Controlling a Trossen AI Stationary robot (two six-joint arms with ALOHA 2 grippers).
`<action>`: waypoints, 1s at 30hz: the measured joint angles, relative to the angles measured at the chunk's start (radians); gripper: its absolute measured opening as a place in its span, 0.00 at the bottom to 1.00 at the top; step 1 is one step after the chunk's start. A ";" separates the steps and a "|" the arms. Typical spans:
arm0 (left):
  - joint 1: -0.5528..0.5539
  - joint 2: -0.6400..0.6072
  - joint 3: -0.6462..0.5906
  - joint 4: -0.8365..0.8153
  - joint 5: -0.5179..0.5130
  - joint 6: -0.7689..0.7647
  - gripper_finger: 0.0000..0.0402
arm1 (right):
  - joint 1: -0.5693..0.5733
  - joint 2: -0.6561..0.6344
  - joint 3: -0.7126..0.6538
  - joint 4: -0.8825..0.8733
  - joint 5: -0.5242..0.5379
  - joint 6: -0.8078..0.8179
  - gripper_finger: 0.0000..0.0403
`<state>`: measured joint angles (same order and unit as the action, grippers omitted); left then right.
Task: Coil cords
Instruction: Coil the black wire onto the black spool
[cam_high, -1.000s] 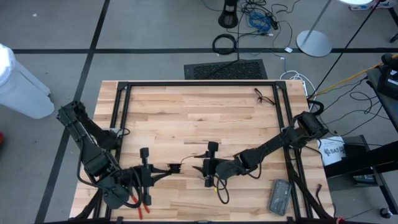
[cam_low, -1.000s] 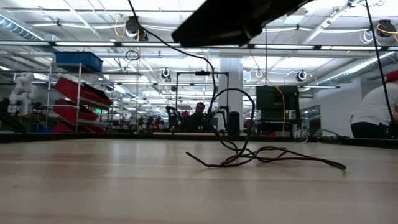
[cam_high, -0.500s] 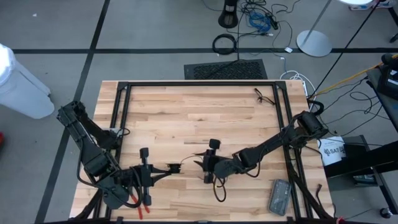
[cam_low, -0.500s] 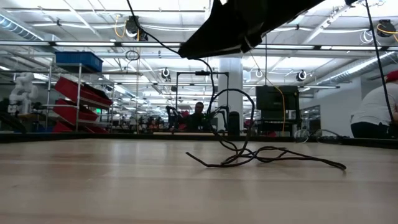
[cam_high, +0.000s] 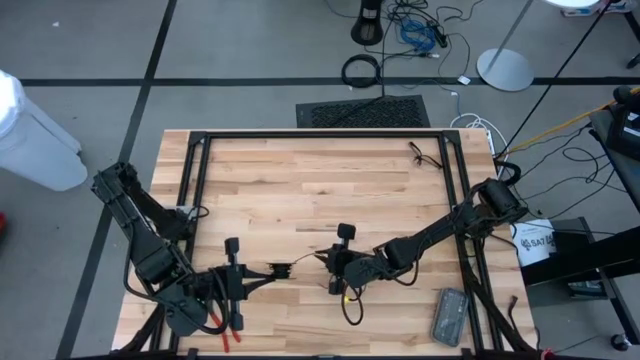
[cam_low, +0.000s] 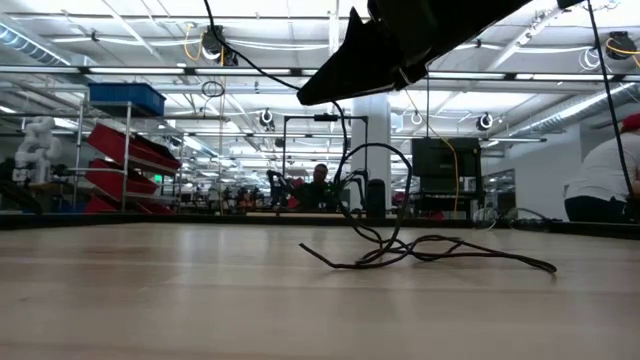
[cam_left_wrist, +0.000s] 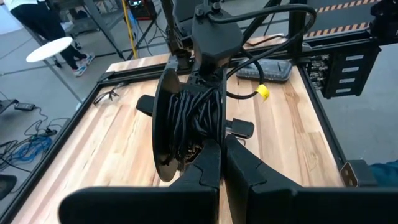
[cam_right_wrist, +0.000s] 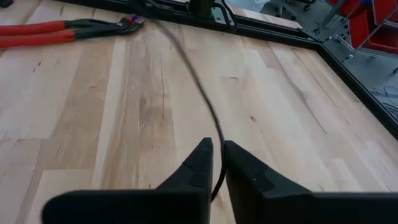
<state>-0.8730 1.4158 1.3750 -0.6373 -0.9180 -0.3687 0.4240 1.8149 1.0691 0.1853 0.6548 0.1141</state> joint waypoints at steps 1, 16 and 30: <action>0.000 0.000 0.000 0.000 0.000 0.000 0.02 | 0.000 0.000 0.000 0.001 0.000 0.000 0.05; 0.000 0.000 0.000 -0.007 0.048 0.008 0.02 | 0.038 -0.066 0.000 -0.104 -0.091 0.002 0.00; 0.000 0.000 0.000 -0.063 0.049 0.039 0.02 | 0.196 -0.327 0.001 -0.264 -0.092 0.012 0.00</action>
<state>-0.8730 1.4162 1.3746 -0.7004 -0.8688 -0.3300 0.6205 1.4879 1.0702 -0.0788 0.5626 0.1265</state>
